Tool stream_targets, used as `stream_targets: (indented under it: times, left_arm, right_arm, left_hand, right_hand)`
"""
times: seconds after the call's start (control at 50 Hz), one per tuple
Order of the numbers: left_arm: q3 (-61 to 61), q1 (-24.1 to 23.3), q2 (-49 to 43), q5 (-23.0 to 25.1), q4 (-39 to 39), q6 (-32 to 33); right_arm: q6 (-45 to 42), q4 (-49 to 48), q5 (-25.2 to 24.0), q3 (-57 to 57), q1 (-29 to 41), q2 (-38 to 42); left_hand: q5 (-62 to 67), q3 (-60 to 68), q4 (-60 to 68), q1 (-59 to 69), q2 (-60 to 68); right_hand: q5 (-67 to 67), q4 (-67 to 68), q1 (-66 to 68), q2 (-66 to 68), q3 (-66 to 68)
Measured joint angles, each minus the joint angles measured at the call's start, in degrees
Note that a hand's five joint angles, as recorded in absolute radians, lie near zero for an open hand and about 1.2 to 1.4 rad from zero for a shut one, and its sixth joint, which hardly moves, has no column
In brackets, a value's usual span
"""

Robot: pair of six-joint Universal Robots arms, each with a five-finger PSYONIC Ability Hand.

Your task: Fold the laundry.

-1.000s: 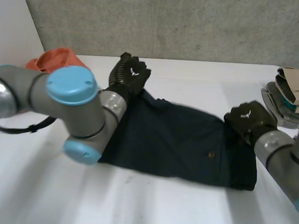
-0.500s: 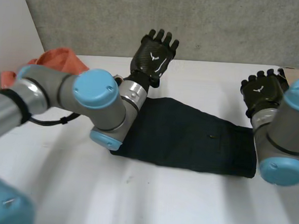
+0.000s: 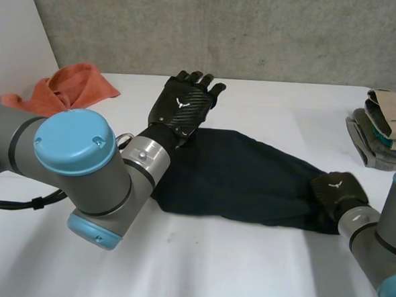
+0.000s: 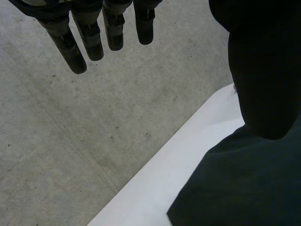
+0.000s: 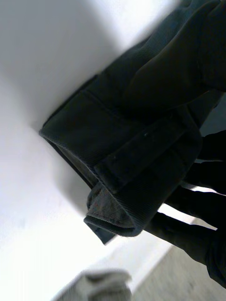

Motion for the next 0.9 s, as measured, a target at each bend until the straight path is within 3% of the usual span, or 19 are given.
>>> stream_targets:
  times: [0.06,0.12,0.24,0.3,0.4,0.46,0.5,0.56,0.62,0.8,0.9]
  left_arm:
    - [-0.4,0.1,0.8,0.0,0.0,0.1]
    - [-1.3,0.4,2.8,0.0,-0.1,0.1]
    - [-2.6,0.9,5.7,0.0,0.0,0.1]
    - [-3.5,1.2,7.0,0.0,0.0,0.1]
    - [-4.2,1.5,7.6,-0.1,0.1,0.0]
    - [-4.4,1.7,7.6,-0.1,0.2,0.0]
    - [-4.2,1.9,7.6,-0.1,0.3,0.0]
    - [-3.8,2.0,7.5,-0.1,0.4,-0.1]
    - [-2.8,2.2,7.5,-0.1,0.5,-0.6]
    - [5.2,1.6,6.4,-1.1,-2.9,-6.9]
    - [12.0,-0.6,2.8,-1.8,-10.3,-9.9]
  right_arm:
    - [-5.8,-2.0,1.8,1.2,-0.5,-1.9]
    - [-16.8,-4.6,3.9,3.1,-1.7,-6.3]
    - [-32.2,-8.0,3.1,3.0,-0.7,-9.7]
    - [-39.2,-10.8,-1.8,0.0,5.5,-7.7]
    - [-43.0,-12.3,-10.6,-5.3,16.7,0.2]
    - [-43.7,-12.5,-13.9,-7.7,21.1,4.4]
    - [-43.4,-12.6,-15.0,-8.9,23.0,6.4]
    - [-41.5,-12.9,-15.1,-9.5,24.0,7.2]
    - [-35.6,-13.4,-14.4,-9.2,23.9,4.5]
    - [8.1,-12.3,-12.7,-5.0,15.9,-13.9]
    - [19.8,-5.9,-12.1,-5.3,7.9,-17.0]
  left_hand:
    - [0.0,0.0,0.0,0.0,0.0]
    - [0.0,0.0,0.0,0.0,0.0]
    - [0.0,0.0,0.0,0.0,0.0]
    - [0.0,0.0,0.0,0.0,0.0]
    - [0.0,0.0,0.0,0.0,0.0]
    - [0.0,0.0,0.0,0.0,0.0]
    - [0.0,0.0,0.0,0.0,0.0]
    - [0.0,0.0,0.0,0.0,0.0]
    - [0.0,0.0,0.0,0.0,0.0]
    - [0.0,0.0,0.0,0.0,0.0]
    - [0.0,0.0,0.0,0.0,0.0]
  right_hand:
    - [0.0,0.2,0.0,0.0,0.0]
    - [0.0,0.2,0.9,0.0,0.0]
    - [0.0,0.2,0.9,0.0,0.0]
    - [0.4,0.6,1.7,0.0,0.8]
    - [1.3,0.9,1.7,0.6,2.1]
    - [-19.0,-19.6,-19.2,-21.6,-18.5]
    - [-40.5,-41.7,-38.3,-42.7,-40.3]
    - [-48.9,-54.5,-43.7,-52.8,-52.2]
    - [-50.1,-55.7,-43.7,-53.2,-53.2]
    - [-50.2,-55.7,-43.9,-53.2,-53.2]
    - [-50.2,-55.7,-43.9,-53.2,-53.2]
